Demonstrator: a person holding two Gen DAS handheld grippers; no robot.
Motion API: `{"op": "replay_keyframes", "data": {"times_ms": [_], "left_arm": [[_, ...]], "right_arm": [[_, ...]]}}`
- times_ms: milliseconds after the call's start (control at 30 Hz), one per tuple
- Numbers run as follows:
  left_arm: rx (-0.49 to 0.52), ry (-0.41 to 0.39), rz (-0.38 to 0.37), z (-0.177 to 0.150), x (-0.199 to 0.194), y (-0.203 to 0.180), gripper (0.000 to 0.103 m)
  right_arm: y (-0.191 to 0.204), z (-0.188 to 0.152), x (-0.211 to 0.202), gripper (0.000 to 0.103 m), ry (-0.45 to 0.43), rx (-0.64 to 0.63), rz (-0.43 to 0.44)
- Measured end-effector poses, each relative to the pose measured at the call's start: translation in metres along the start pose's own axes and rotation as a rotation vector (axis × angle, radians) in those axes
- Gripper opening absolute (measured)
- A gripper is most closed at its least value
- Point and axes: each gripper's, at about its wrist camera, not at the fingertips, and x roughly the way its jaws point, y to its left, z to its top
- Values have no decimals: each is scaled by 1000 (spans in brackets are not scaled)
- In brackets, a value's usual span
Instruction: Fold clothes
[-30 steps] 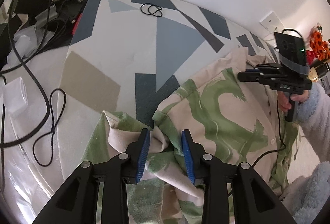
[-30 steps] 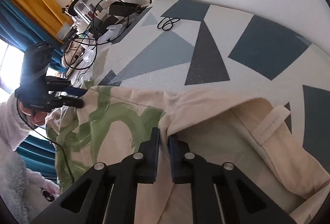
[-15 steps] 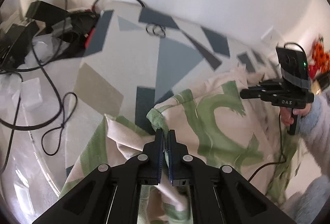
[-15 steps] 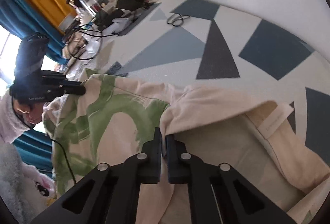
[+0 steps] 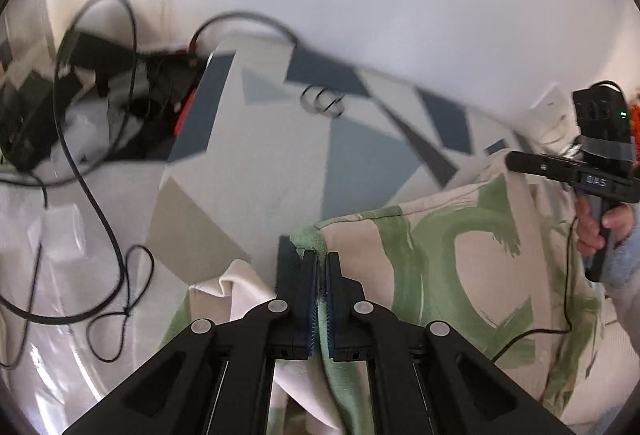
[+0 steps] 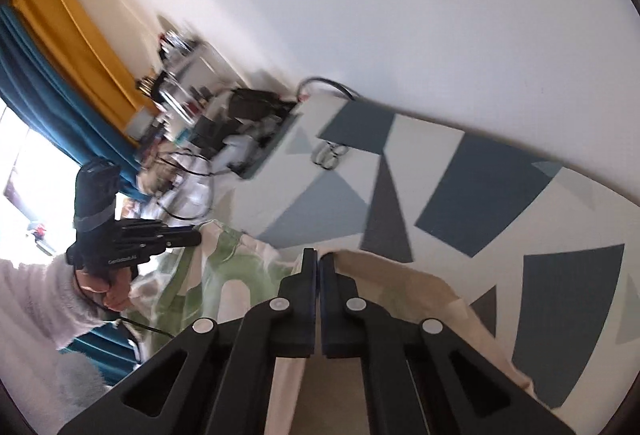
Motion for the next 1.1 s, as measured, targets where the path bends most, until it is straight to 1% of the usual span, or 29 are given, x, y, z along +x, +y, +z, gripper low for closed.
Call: {"op": "replay_keyframes", "data": {"times_ms": [100, 167, 233, 267, 300, 367, 400, 533, 633, 667, 700, 767, 833, 933, 1000, 1100], "left_arm": [[-15, 12, 17, -3, 5, 5, 3], [-23, 8, 19, -5, 3, 7, 3], [-27, 1, 20, -5, -1, 8, 3], [-24, -5, 21, -5, -3, 7, 3], [-20, -11, 22, -6, -5, 6, 3], [-20, -22, 23, -7, -9, 5, 3], [-20, -28, 23, -8, -11, 4, 3], [-44, -40, 15, -8, -15, 6, 3], [-45, -46, 18, -10, -19, 5, 3], [-48, -51, 18, -10, -22, 4, 3], [-52, -57, 16, -10, -25, 4, 3], [-58, -79, 11, -9, -35, 2, 3], [-60, -100, 10, -7, -43, 0, 3], [-67, -147, 5, -2, -58, -3, 3], [-87, -183, -16, 3, -69, -4, 3], [-89, -215, -32, 11, -79, -7, 3]], "right_arm": [[-16, -7, 16, 1, 45, 77, 28], [-25, -13, 22, 3, 68, 134, 19], [-38, -21, 26, 16, 100, 226, 13], [-43, -25, 27, 29, 110, 265, 17], [-44, -29, 26, 35, 105, 273, 27], [-42, -35, 24, 35, 98, 258, 37], [-38, -37, 26, 38, 105, 233, 31], [-24, -43, 40, 38, 137, 151, 2], [-11, -43, 47, 36, 121, 83, -3], [-7, -43, 49, 15, 125, 72, 3], [-2, -44, 53, 3, 144, 48, 8], [10, -44, 51, 2, 130, 0, -2], [13, -36, 26, 1, 11, 44, 4], [18, -20, -7, 1, -113, 63, 33], [25, -9, -24, 1, -147, 41, 29], [34, 1, -42, 1, -189, 12, 21]]}}
